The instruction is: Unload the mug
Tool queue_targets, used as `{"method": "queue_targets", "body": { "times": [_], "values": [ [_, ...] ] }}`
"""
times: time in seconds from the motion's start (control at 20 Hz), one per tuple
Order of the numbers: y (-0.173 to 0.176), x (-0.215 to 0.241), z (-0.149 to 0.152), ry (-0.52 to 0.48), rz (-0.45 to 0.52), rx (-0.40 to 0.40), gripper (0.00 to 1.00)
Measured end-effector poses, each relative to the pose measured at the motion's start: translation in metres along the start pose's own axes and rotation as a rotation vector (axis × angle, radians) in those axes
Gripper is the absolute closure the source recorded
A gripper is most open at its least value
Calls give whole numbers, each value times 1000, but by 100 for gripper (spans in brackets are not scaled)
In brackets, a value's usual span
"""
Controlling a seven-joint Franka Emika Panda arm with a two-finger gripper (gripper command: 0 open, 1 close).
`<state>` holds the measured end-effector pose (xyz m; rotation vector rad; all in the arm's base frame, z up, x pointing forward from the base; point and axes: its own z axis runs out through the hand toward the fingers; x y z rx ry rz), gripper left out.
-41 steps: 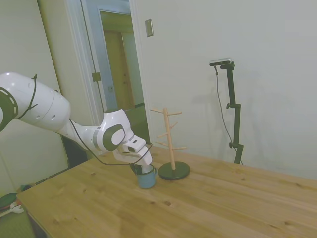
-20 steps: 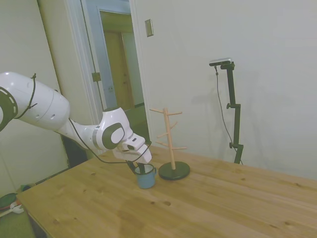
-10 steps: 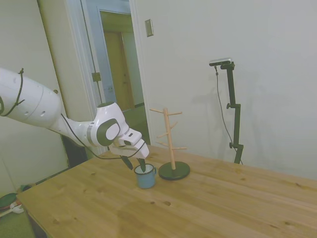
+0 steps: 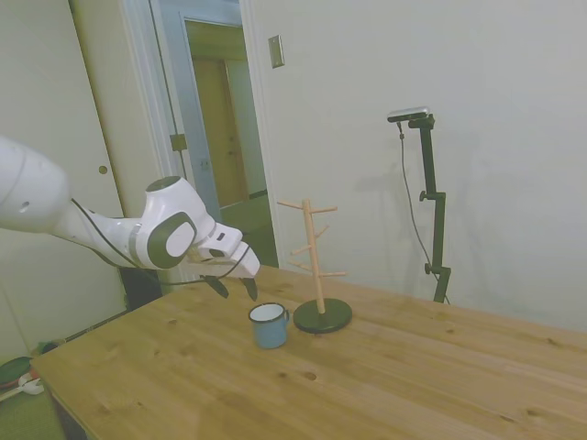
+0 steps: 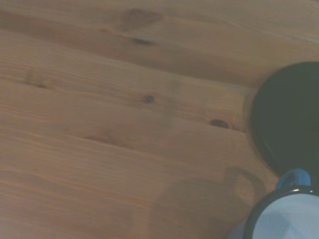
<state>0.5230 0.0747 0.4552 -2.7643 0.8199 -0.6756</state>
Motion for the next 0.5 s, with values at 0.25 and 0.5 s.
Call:
{"method": "queue_targets", "body": {
  "times": [0.25, 0.5],
  "values": [
    [17, -25, -59, 11, 2, 32, 0],
    [38, -27, -82, -8, 58, 17, 0]
  ]
}}
